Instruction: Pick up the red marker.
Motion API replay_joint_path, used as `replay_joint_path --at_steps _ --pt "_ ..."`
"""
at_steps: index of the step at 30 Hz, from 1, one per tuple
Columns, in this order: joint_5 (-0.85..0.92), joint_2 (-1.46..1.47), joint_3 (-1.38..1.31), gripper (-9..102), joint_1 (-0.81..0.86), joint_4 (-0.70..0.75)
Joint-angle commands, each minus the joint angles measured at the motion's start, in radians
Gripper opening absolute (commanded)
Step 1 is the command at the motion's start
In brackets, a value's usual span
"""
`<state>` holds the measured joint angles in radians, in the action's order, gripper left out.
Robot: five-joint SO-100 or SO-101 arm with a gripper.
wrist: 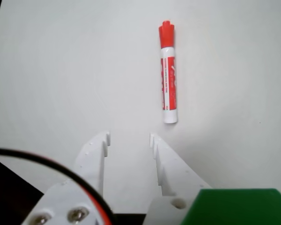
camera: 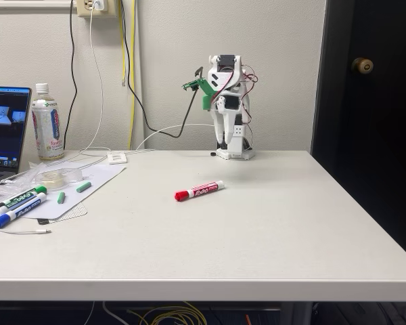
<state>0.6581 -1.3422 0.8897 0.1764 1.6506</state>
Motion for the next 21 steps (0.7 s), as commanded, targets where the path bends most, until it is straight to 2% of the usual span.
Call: replay_joint_path --at_steps 1,9,21 --pt "0.035 0.028 -0.144 23 0.034 0.029" --pt "0.029 0.058 -0.152 22 0.087 -0.061" --pt "0.298 0.207 -0.152 21 0.120 -0.087"
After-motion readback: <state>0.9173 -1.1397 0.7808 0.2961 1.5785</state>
